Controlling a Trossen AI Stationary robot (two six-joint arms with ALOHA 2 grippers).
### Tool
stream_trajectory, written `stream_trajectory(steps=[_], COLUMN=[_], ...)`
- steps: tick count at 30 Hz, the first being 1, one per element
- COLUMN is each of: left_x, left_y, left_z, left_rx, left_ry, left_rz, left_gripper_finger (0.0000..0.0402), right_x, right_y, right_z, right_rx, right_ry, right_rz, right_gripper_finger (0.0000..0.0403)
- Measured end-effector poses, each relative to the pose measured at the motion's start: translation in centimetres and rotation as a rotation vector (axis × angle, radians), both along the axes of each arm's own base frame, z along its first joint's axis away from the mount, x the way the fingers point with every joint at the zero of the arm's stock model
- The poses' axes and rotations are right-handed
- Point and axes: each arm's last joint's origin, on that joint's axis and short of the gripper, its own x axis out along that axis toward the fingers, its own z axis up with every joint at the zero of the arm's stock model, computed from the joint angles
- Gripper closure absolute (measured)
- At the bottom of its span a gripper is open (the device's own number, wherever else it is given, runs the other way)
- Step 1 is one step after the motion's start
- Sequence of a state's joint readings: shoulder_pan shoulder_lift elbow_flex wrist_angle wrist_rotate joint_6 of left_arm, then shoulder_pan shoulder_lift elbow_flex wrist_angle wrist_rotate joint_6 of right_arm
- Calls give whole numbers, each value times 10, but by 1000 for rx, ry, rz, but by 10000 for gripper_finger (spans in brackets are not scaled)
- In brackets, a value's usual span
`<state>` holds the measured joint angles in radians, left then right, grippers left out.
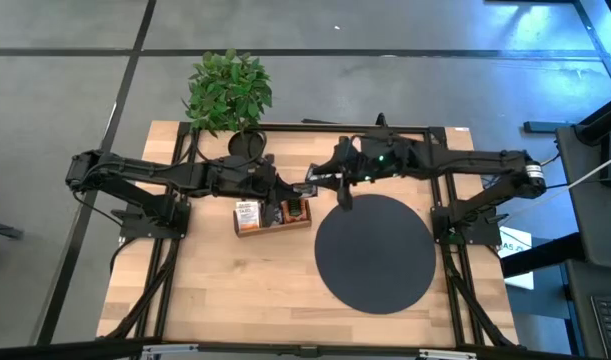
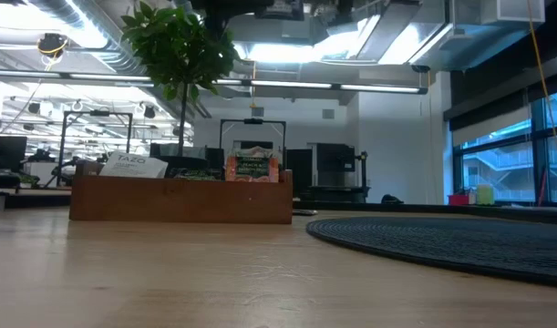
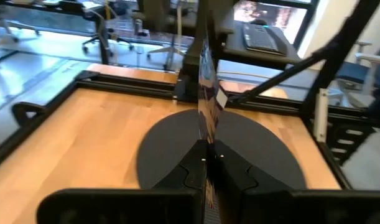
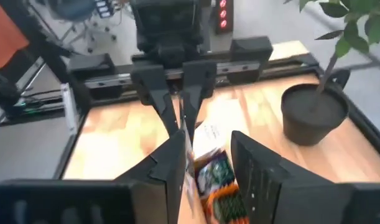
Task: Pick & Place Tea
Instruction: Put the bottom purple tea bag into the middle section of the wooden organizer
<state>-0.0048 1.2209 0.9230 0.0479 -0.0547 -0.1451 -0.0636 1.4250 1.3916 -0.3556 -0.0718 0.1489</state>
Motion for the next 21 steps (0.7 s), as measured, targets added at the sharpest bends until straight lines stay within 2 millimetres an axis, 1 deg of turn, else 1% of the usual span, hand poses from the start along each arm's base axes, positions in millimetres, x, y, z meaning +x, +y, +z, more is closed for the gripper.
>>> stream_trajectory(steps=[3,6,9,12,17,21], left_x=[0,0,0,0,0,-1], left_y=[-1,-1,-1,-1,-1,-1], left_z=[0,0,-1,-1,-2,-3], left_rx=[-6,-6,-7,-13,-31,-34], left_ry=[0,4,7,7,18,30], left_rz=[-25,-26,-26,-24,-19,-18], left_gripper_finger=[391,391,391,391,391,391], right_x=[-9,-12,-7,4,17,20], right_y=[-5,-6,-3,0,5,6], right_z=[17,27,23,12,-1,-1], right_rx=[36,61,82,96,40,4], right_ry=[58,89,104,136,171,156], right_rz=[15,29,99,160,166,160], right_gripper_finger=[272,277,282,283,283,292])
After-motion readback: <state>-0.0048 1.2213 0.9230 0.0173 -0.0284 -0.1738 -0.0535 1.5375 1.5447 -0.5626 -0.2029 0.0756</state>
